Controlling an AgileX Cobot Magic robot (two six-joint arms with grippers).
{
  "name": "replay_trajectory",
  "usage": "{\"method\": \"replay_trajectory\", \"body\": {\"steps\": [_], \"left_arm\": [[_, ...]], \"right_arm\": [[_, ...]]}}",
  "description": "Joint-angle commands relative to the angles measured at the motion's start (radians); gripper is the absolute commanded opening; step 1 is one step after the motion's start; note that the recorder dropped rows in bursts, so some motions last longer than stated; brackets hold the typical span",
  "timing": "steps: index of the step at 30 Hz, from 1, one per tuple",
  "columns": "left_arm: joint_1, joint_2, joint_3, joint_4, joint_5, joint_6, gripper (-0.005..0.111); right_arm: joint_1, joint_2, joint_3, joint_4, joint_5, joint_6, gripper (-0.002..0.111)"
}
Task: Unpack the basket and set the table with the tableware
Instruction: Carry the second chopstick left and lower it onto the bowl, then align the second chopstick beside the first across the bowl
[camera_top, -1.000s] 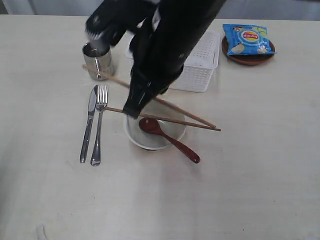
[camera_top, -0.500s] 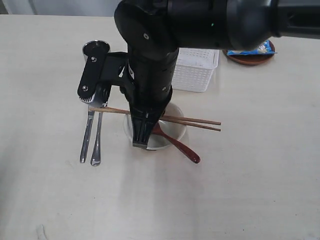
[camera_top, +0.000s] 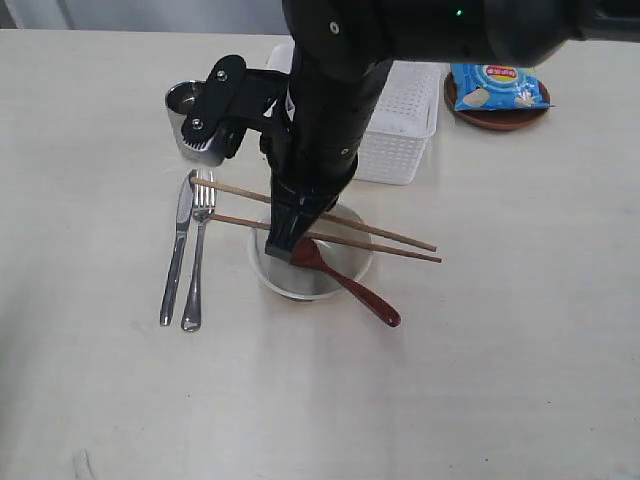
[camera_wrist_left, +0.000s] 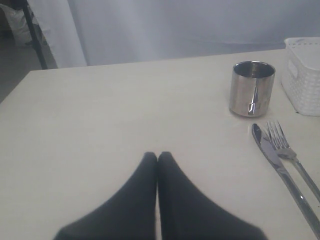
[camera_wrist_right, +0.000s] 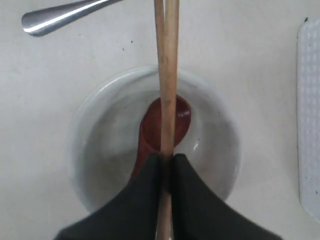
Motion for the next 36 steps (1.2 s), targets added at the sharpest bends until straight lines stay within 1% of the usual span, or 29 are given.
{"method": "replay_trajectory", "body": {"steps": [1, 6, 9, 14, 25, 36], "left_arm": [[-0.005, -0.002, 0.002, -0.005, -0.001, -0.002, 0.000], [-0.005, -0.002, 0.002, -0.005, -0.001, -0.002, 0.000], [-0.005, -0.002, 0.002, -0.005, -0.001, -0.002, 0.000], [-0.005, -0.002, 0.002, -0.003, -0.001, -0.002, 0.000], [-0.005, -0.002, 0.002, -0.003, -0.001, -0.002, 0.000], [-0.006, -0.002, 0.002, 0.004, -0.001, -0.002, 0.000]], "right_arm": [[-0.005, 0.001, -0.001, 0.053, -0.006, -0.033, -0.001], [-0.005, 0.001, 0.002, 0.080, -0.006, -0.035, -0.001], [-0.005, -0.001, 0.030, 0.101, -0.021, -0.043, -0.001], [-0.005, -0.018, 0.088, 0.080, -0.069, -0.065, -0.001], [-0.005, -0.015, 0.091, 0.074, -0.098, -0.130, -0.001], [-0.005, 0.003, 0.091, 0.051, -0.106, -0.132, -0.001]]}}
